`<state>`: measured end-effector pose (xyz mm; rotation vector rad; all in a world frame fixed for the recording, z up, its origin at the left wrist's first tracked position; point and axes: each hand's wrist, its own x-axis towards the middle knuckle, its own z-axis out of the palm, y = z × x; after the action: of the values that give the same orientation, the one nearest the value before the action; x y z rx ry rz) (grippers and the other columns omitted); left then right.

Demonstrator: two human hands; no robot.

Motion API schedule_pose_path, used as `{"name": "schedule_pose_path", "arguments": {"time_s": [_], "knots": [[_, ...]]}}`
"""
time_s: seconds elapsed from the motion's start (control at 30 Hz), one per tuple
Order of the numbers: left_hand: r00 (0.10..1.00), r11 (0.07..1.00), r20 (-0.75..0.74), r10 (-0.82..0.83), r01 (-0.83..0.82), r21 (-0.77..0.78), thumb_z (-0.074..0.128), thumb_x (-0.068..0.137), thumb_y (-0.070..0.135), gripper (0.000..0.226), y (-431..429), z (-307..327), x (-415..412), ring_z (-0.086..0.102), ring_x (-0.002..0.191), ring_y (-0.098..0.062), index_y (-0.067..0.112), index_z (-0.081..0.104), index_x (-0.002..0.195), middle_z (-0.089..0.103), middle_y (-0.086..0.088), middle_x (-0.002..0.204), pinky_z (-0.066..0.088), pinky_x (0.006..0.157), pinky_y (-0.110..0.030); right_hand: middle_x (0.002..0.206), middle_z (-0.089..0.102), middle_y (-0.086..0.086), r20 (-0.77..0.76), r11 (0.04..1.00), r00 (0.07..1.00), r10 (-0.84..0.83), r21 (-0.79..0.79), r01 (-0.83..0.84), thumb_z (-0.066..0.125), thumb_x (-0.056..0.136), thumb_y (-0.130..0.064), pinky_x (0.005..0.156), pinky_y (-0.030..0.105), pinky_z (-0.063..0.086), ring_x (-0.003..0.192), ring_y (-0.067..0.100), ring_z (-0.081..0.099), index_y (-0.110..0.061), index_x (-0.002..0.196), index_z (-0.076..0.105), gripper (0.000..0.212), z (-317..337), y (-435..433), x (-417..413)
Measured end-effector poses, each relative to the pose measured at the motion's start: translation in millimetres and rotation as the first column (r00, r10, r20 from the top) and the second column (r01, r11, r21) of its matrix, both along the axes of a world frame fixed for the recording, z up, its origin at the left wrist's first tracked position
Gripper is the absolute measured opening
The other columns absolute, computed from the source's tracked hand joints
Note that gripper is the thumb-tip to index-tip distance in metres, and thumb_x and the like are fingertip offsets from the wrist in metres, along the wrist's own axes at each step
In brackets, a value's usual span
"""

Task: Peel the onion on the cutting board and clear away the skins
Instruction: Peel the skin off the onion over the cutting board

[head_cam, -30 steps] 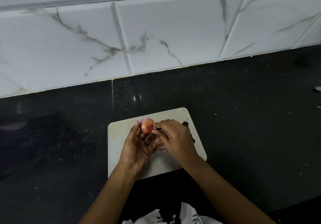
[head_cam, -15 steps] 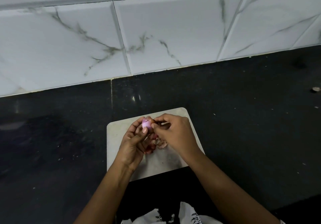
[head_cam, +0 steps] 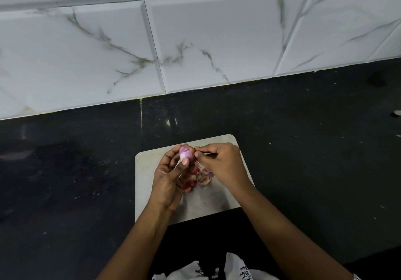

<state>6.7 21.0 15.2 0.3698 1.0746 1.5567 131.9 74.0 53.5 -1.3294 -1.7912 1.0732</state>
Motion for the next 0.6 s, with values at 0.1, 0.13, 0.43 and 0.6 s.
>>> {"name": "schedule_pose_path", "arguments": {"time_s": [0.1, 0.13, 0.43, 0.6], "knots": [[0.997, 1.000, -0.079, -0.012, 0.013, 0.004, 0.068, 0.067, 0.011, 0.037, 0, 0, 0, 0.066, 0.103, -0.019, 0.017, 0.065, 0.103, 0.072, -0.001, 0.106, 0.055, 0.076, -0.023, 0.091, 0.075, -0.003, 0.018, 0.997, 0.999, 0.029, -0.070, -0.028, 0.071, 0.073, -0.045, 0.076, 0.031, 0.058, 0.083, 0.006, 0.068, -0.019, 0.099, 0.073, 0.037, 5, 3, 2], [0.992, 1.000, -0.122, -0.021, 0.022, 0.007, 0.069, 0.066, 0.011, 0.038, 0, 1, -2, 0.066, 0.104, -0.020, 0.017, 0.066, 0.103, 0.072, -0.002, 0.107, 0.055, 0.078, -0.024, 0.091, 0.075, -0.003, 0.057, 0.997, 0.997, 0.046, -0.058, -0.043, 0.070, 0.073, -0.046, 0.074, 0.029, 0.058, 0.082, 0.006, 0.067, -0.019, 0.099, 0.074, 0.038, 7, 4, 3], [0.740, 0.992, -0.664, -0.109, 0.125, -0.024, 0.075, 0.073, 0.000, 0.042, -3, 10, -13, 0.062, 0.109, -0.013, 0.026, 0.069, 0.106, 0.069, 0.004, 0.112, 0.054, 0.089, -0.024, 0.097, 0.074, 0.007, 0.298, 0.897, 0.892, 0.340, 0.182, -0.403, 0.069, 0.082, -0.025, 0.070, 0.014, 0.052, 0.071, 0.001, 0.061, -0.012, 0.112, 0.067, 0.032, 16, 20, 15], [0.622, 0.989, -0.774, -0.120, 0.141, -0.040, 0.078, 0.070, 0.002, 0.049, -4, 16, -17, 0.061, 0.107, -0.015, 0.023, 0.067, 0.112, 0.064, 0.000, 0.114, 0.057, 0.085, -0.034, 0.078, 0.074, 0.012, 0.361, 0.848, 0.868, 0.341, 0.280, -0.450, 0.065, 0.085, -0.025, 0.063, 0.033, 0.054, 0.063, 0.020, 0.065, -0.007, 0.103, 0.071, 0.026, 10, 20, 15]]}}
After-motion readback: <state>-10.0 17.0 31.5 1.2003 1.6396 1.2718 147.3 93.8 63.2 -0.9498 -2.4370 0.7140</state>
